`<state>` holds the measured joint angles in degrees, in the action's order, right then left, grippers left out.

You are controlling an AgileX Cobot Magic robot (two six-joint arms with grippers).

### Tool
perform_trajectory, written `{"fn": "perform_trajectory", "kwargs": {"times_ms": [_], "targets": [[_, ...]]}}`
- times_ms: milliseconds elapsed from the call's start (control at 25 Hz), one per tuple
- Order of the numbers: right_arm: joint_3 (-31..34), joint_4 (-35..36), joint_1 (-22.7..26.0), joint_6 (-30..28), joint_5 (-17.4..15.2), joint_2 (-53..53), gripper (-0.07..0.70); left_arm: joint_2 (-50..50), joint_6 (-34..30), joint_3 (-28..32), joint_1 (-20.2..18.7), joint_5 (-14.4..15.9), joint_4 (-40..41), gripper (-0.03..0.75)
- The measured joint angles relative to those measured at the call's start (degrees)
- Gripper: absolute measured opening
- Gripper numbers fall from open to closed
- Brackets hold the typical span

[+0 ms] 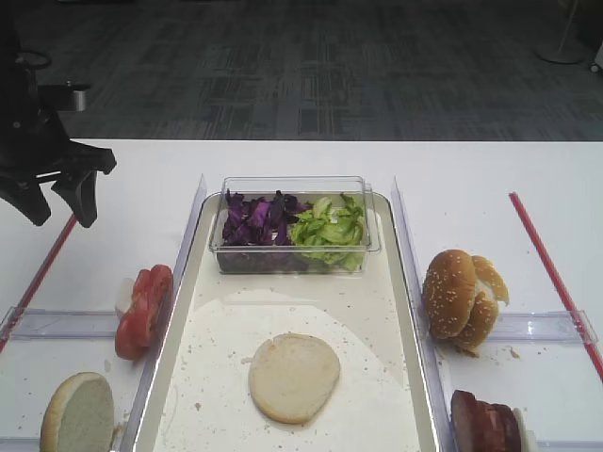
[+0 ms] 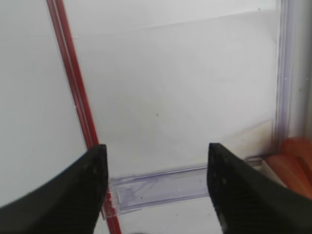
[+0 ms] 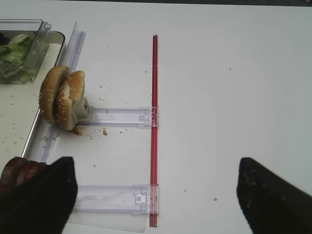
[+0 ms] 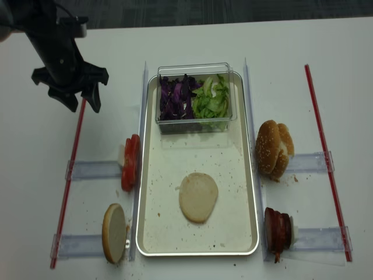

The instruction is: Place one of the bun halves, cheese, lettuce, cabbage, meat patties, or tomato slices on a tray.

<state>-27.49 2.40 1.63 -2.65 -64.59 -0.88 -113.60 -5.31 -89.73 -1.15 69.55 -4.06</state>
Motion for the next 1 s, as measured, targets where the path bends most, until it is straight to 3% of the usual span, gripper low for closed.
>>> {"fn": "perform_trajectory", "kwargs": {"times_ms": [320, 800, 1000], "targets": [[0.0, 0.0, 0.0, 0.0, 0.0, 0.0, 0.676, 3.2, -2.0, 0.0, 0.0, 0.0, -0.2, 0.41], [0.0, 0.0, 0.0, 0.0, 0.0, 0.0, 0.676, 20.9, -2.7, 0.0, 0.0, 1.2, -0.3, 0.41], [0.0, 0.0, 0.0, 0.0, 0.0, 0.0, 0.676, 30.0, -2.7, 4.9, 0.0, 1.4, 0.5, 0.41]]}}
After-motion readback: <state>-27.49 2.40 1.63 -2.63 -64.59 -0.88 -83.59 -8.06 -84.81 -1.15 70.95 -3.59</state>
